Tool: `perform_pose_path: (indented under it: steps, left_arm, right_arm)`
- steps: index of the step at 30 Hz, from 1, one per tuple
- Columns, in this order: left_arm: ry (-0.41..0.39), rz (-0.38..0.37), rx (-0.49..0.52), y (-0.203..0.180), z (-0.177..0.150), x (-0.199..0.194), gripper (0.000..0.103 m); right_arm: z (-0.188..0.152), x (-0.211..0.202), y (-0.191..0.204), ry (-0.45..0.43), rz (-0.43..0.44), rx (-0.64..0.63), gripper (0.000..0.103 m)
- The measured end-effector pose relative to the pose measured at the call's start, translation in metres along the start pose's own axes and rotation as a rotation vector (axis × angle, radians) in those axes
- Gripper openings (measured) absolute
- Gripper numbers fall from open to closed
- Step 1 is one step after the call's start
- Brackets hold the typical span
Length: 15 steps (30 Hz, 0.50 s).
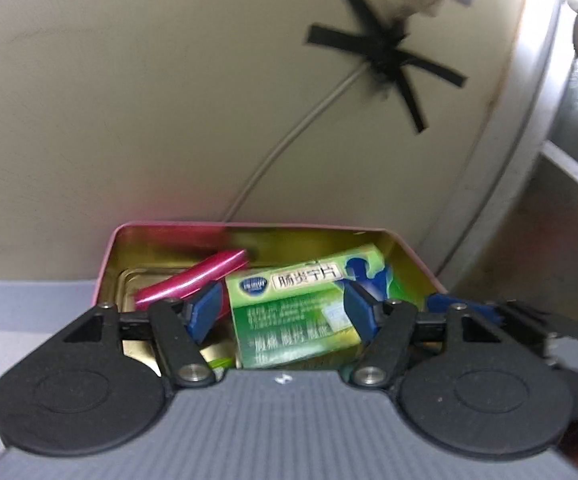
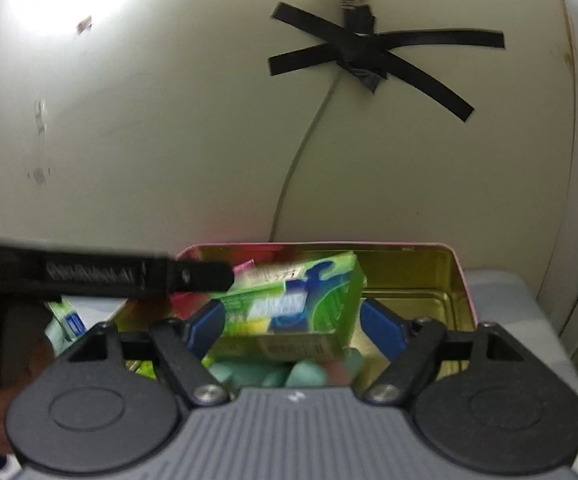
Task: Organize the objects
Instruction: 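Lower the medicine box into the pink tin and open both grippers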
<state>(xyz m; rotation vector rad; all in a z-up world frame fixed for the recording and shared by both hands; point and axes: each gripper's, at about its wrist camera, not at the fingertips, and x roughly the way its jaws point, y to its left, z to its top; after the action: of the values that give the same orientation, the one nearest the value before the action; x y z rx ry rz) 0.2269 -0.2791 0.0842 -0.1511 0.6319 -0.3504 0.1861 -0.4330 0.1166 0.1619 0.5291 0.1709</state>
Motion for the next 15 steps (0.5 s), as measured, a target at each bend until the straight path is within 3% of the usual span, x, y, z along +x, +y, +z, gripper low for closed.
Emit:
perform_pose_path:
  steps: [3,15]
  left_arm:
    - [-0.006,-0.007,-0.02,0.005,-0.006,-0.007,0.069]
    - [-0.047,0.007,0.07,-0.03,-0.046,-0.065,0.069]
  right_arm:
    - [-0.005,-0.013,0.0,-0.044,-0.003,-0.014,0.078]
    - [-0.03,-0.077,0.006,-0.121,0.021,0.046,0.078]
